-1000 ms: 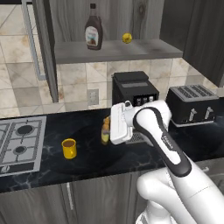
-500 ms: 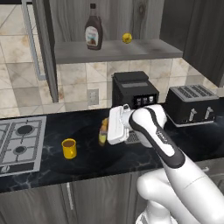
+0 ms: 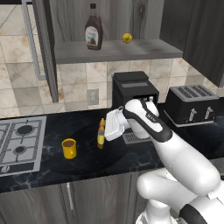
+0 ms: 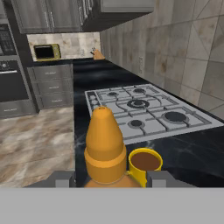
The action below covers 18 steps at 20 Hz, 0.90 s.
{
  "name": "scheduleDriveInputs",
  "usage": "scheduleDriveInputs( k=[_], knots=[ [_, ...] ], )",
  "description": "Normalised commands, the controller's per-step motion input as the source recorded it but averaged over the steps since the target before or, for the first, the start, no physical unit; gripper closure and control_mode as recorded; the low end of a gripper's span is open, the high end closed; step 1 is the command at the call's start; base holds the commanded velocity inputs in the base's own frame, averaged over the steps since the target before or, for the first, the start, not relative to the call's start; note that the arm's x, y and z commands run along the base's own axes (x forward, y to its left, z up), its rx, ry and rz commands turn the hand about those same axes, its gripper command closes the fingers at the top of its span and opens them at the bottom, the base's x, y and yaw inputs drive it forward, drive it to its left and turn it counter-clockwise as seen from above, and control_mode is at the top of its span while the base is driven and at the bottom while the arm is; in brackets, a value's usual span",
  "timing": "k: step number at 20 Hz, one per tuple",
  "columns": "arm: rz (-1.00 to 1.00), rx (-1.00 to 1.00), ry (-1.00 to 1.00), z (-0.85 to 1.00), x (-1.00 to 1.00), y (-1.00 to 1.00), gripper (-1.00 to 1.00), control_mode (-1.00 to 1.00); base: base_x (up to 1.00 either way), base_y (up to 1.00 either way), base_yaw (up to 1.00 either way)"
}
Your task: Pick the syrup bottle and honey bottle from the cabinet and place them next to the mug.
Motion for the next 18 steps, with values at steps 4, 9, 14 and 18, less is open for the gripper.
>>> scheduleDriveInputs(
  k=[4, 9, 14, 18],
  knots=[
    [0.01, 0.01, 0.0, -0.57, 0.37, 0.05, 1.0, -1.0, 0.0, 0.0, 0.0],
    [0.0, 0.01, 0.0, -0.49, 0.29, 0.12, 1.0, -1.0, 0.0, 0.0, 0.0],
    [0.01, 0.0, 0.0, -0.12, 0.1, 0.16, 1.0, -1.0, 0.0, 0.0, 0.0],
    [0.0, 0.0, 0.0, 0.0, 0.14, 0.11, 1.0, -1.0, 0.0, 0.0, 0.0]
  ],
)
